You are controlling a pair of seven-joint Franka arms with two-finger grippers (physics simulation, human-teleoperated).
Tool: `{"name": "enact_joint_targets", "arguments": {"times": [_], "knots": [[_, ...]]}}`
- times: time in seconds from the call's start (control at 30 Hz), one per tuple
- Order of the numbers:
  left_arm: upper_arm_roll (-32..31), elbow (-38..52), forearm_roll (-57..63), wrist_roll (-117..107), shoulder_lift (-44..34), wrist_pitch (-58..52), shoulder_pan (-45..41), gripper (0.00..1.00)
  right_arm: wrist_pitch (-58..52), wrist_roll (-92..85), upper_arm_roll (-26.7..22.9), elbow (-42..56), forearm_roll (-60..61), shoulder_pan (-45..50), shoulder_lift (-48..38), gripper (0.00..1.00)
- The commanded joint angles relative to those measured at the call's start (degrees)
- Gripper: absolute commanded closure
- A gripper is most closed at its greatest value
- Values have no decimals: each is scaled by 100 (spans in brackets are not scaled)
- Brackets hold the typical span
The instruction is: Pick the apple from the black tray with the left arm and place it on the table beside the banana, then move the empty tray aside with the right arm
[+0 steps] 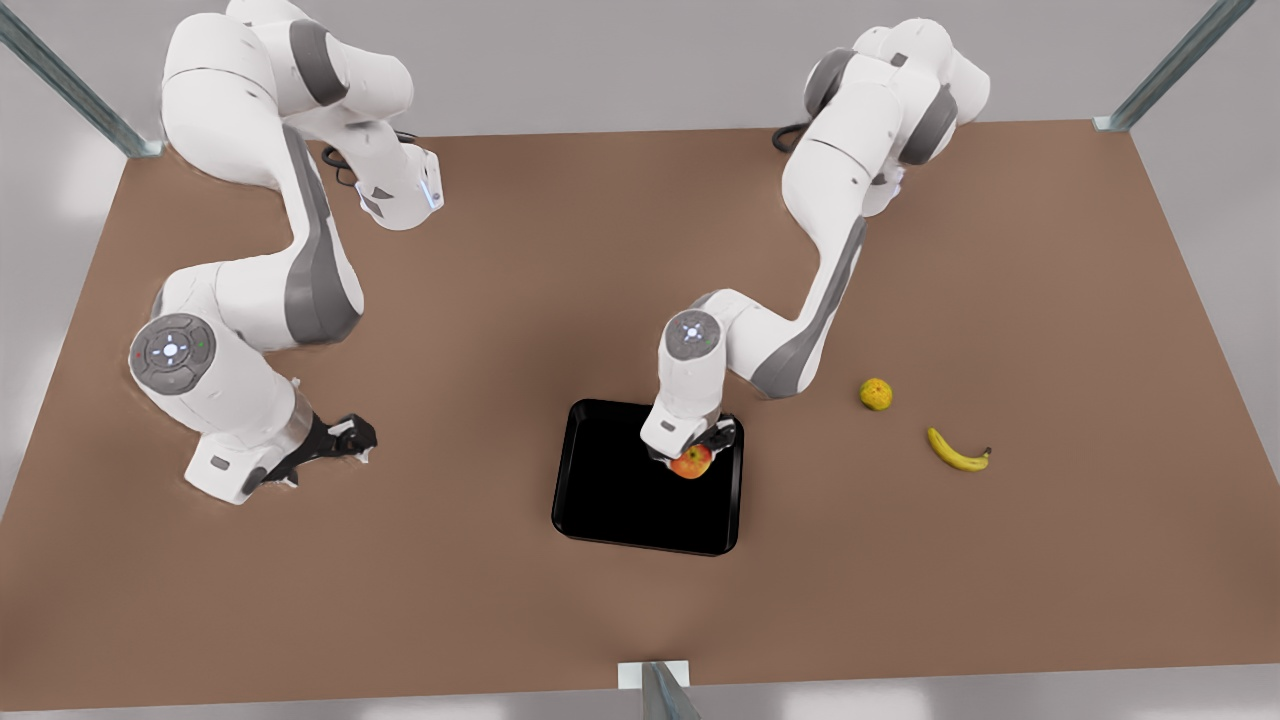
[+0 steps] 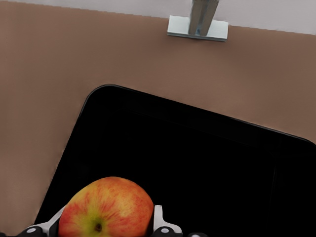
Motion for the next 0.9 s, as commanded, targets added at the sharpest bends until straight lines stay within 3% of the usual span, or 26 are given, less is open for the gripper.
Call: {"name": "enact_joint_targets", "arguments": {"times": [0.0,0.1,0.17,0.2,0.3,0.43,0.47,0.5,0.53,0.63,0.67,0.7,0.77,0.87], "knots": [[9,-801,-424,2297,-690,-499,321,22,-1303,3160,-17,211,-15,547,-45,0],[9,-1593,-460,3870,-1288,-324,1015,22,-1356,4153,52,211,20,908,-106,0],[9,-1672,-652,5371,-1288,-218,1752,22,-1286,5178,439,211,21,926,-98,0],[9,-1681,-873,6286,-1244,-140,2140,22,-1242,5911,756,203,12,926,7,0],[18,-1804,-873,7176,-726,581,2615,22,-812,6868,747,203,557,970,324,4],[36,-1804,-855,7202,-154,1091,2730,22,-11,7308,800,194,407,1058,483,0],[44,-1804,-846,7202,-154,1100,2738,20,24,7380,791,194,609,1040,518,4],[62,-1804,-846,7176,-154,1109,2747,6,296,7485,782,194,908,1040,570,7],[71,-1795,-838,7176,-154,1144,2774,0,410,7731,782,194,864,1066,623,4],[97,-1795,-829,7009,-198,1127,2774,0,761,7793,791,194,469,1084,799,2],[97,-1751,-838,6720,-417,987,2765,0,885,7767,800,194,460,1084,878,3],[106,-1532,-917,6614,-1138,144,2774,0,911,7696,817,194,451,1093,975,6],[220,-11,-1796,5323,-1270,-2695,2844,0,1078,7661,817,185,442,1163,1080,4],[229,-282,-1813,5822,-2324,-3101,3239,0,1070,7511,817,97,91,1207,1344,7]]}}
